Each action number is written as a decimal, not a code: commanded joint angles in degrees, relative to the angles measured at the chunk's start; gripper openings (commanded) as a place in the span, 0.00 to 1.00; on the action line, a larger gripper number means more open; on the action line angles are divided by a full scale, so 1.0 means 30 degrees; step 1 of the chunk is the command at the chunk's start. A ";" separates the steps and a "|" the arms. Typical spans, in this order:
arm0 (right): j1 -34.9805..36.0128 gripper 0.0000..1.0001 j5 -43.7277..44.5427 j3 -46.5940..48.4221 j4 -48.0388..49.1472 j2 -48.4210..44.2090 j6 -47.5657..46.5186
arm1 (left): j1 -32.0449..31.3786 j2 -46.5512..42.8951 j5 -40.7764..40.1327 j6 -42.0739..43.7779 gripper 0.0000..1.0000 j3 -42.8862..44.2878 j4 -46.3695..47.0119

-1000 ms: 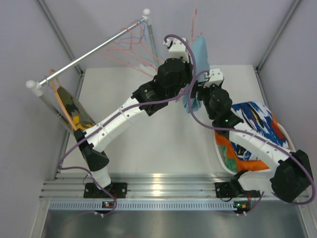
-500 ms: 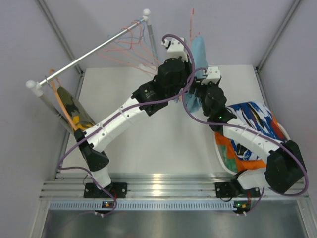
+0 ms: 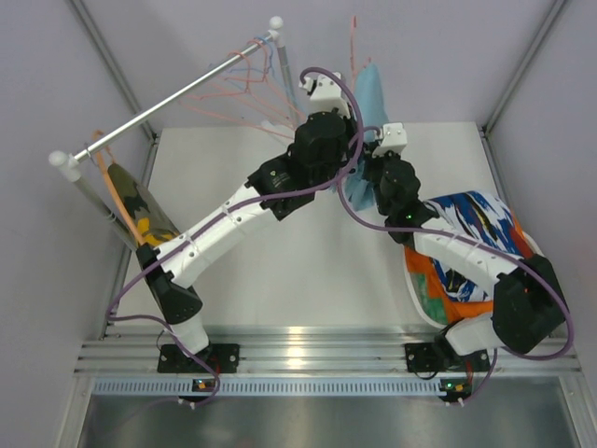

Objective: Remove the trousers from the hanger

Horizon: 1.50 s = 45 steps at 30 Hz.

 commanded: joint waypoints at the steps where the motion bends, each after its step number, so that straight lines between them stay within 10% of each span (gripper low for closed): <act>1: -0.0098 0.00 0.0060 0.1571 0.1532 -0.0791 -0.0978 | -0.0072 -0.2324 -0.0881 -0.0024 0.00 0.0250 0.4681; 45: -0.0098 0.00 -0.0558 1.1533 -0.0899 -0.3751 -0.3788 | 0.0192 -0.2090 -0.0999 -0.4243 0.00 -0.6928 0.1107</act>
